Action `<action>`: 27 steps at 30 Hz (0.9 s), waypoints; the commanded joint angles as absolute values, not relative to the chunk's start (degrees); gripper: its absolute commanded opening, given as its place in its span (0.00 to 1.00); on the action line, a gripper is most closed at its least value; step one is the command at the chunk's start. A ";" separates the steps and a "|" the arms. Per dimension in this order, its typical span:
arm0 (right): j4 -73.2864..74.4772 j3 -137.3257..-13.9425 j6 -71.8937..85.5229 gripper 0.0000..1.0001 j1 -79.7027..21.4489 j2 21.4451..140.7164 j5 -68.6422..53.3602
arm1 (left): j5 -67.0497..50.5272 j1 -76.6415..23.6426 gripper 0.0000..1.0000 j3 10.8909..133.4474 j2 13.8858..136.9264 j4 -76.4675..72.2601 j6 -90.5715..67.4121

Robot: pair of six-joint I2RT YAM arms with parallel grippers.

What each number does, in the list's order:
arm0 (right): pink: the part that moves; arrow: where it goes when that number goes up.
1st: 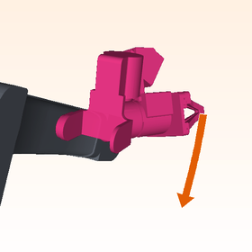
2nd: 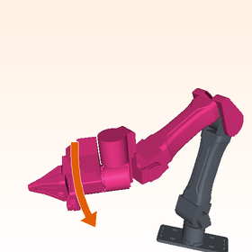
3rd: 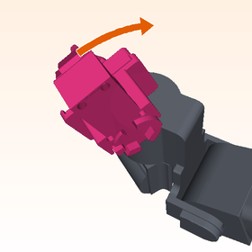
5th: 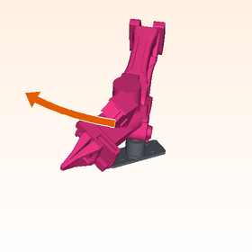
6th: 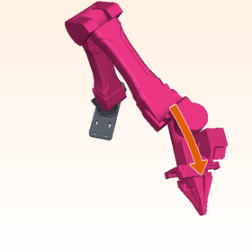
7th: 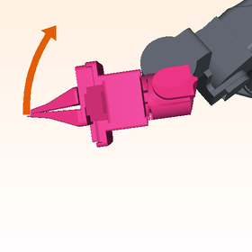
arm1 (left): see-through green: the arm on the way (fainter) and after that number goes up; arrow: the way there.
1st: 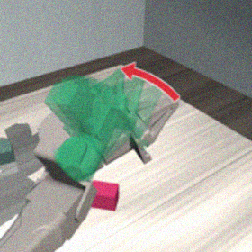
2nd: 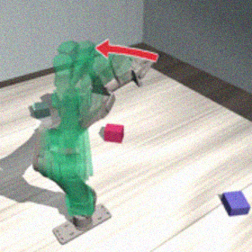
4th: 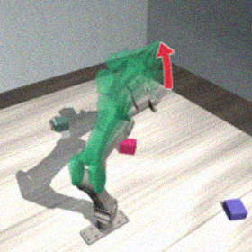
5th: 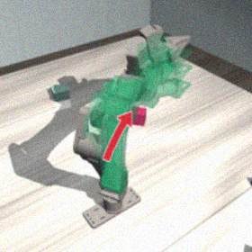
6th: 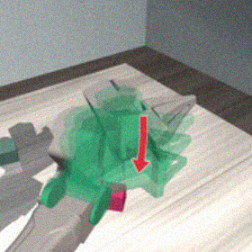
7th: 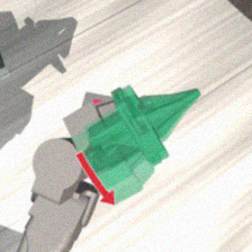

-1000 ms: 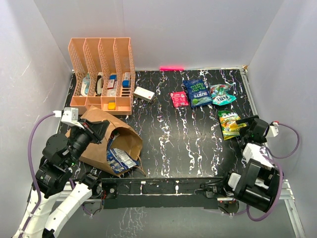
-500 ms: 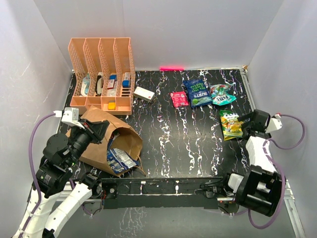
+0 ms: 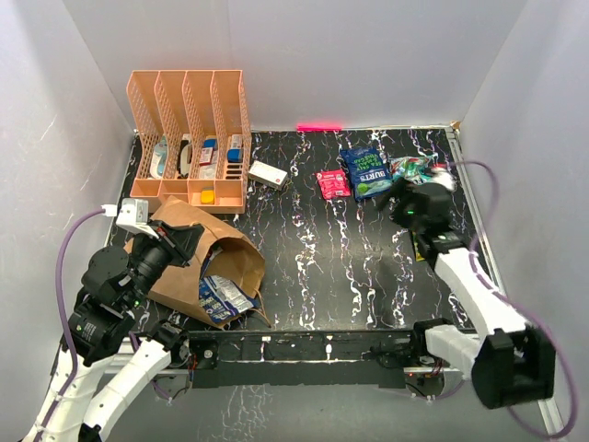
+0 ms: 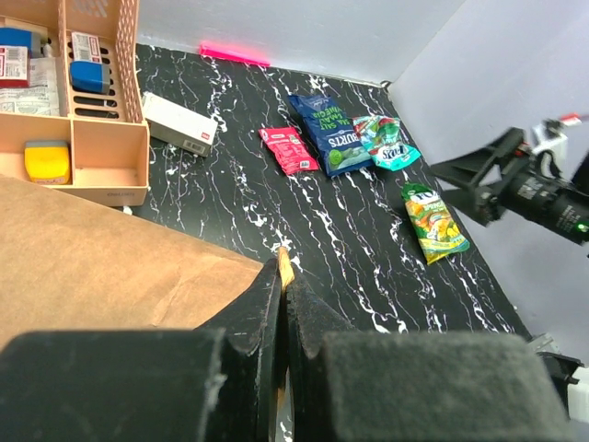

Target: Take the snacks out of the paper bag

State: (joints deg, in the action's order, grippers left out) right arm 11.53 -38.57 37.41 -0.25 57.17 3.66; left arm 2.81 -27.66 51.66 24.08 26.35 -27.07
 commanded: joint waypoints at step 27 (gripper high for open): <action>-43.31 -38.09 -25.82 1.00 -84.01 87.47 6.38 | 3.53 -27.87 0.00 52.66 22.68 26.81 -26.27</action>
